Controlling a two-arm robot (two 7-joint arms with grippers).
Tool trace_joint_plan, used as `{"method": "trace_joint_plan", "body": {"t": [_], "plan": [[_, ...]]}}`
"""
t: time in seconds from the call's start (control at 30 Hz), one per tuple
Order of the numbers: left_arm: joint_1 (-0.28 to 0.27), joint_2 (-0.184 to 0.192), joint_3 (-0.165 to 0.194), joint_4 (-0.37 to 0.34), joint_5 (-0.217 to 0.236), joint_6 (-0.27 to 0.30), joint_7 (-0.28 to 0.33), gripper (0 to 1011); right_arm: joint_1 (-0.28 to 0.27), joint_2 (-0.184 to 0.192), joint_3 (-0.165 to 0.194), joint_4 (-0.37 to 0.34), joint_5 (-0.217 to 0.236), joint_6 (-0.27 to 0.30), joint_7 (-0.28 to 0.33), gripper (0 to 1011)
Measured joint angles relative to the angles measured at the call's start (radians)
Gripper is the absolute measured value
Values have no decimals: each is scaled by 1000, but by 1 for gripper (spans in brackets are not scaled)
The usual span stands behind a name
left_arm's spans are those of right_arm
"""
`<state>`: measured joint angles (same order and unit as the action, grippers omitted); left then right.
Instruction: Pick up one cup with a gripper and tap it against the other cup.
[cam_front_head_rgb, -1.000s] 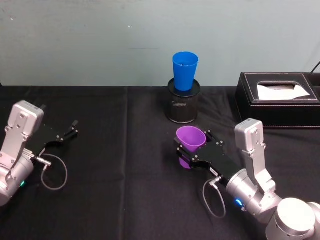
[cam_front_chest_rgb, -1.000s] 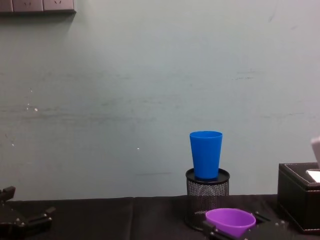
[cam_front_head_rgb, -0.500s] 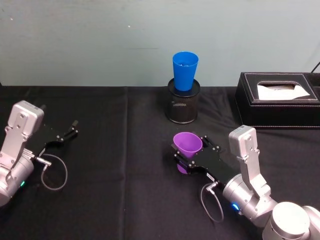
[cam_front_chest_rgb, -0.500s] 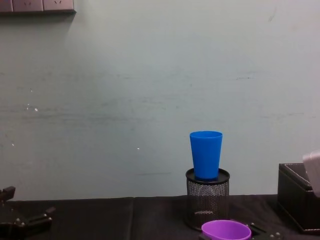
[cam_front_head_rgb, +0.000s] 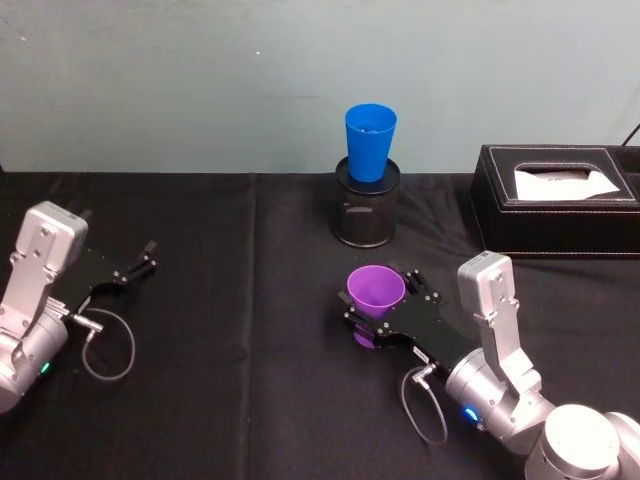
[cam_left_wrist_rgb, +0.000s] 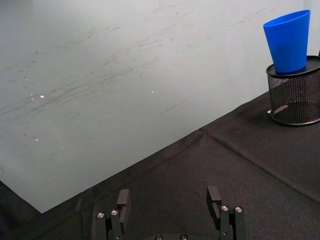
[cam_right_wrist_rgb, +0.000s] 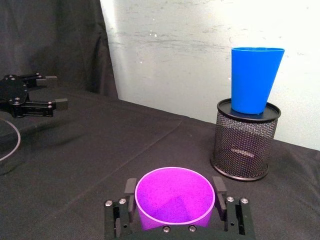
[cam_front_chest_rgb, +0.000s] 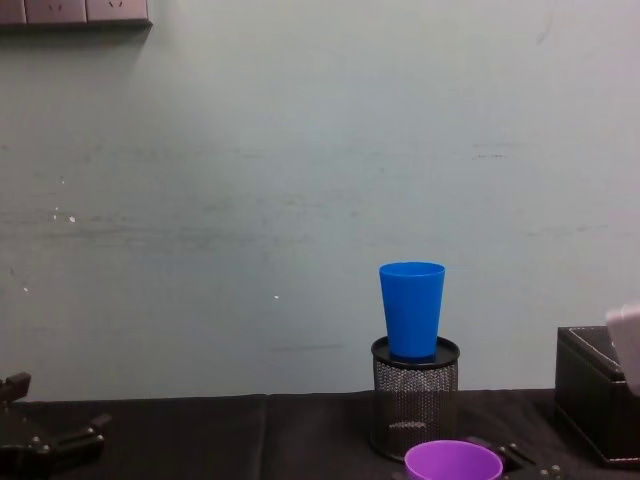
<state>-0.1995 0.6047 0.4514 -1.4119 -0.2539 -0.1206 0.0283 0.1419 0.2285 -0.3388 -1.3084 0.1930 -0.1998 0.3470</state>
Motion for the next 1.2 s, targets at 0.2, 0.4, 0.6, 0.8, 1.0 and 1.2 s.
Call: {"method": "trace_joint_plan", "body": {"t": [0.2, 0.4, 0.6, 0.8, 1.0, 1.2], "plan": [[0, 0, 0, 0, 0, 0, 0, 1000, -14, 8, 7, -69, -32, 3, -29, 1003], [0, 0, 0, 0, 0, 0, 0, 1000, -24, 8, 38, -177, -35, 45, -57, 1002], [0, 0, 0, 0, 0, 0, 0, 1000, -24, -8, 75, -220, -59, 121, -131, 1003], [0, 0, 0, 0, 0, 0, 0, 1000, -5, -35, 129, -179, -103, 157, -218, 1002], [0, 0, 0, 0, 0, 0, 0, 1000, 28, -57, 178, -79, -143, 168, -276, 1002], [0, 0, 0, 0, 0, 0, 0, 1000, 28, -57, 177, -81, -142, 167, -275, 1003]]}}
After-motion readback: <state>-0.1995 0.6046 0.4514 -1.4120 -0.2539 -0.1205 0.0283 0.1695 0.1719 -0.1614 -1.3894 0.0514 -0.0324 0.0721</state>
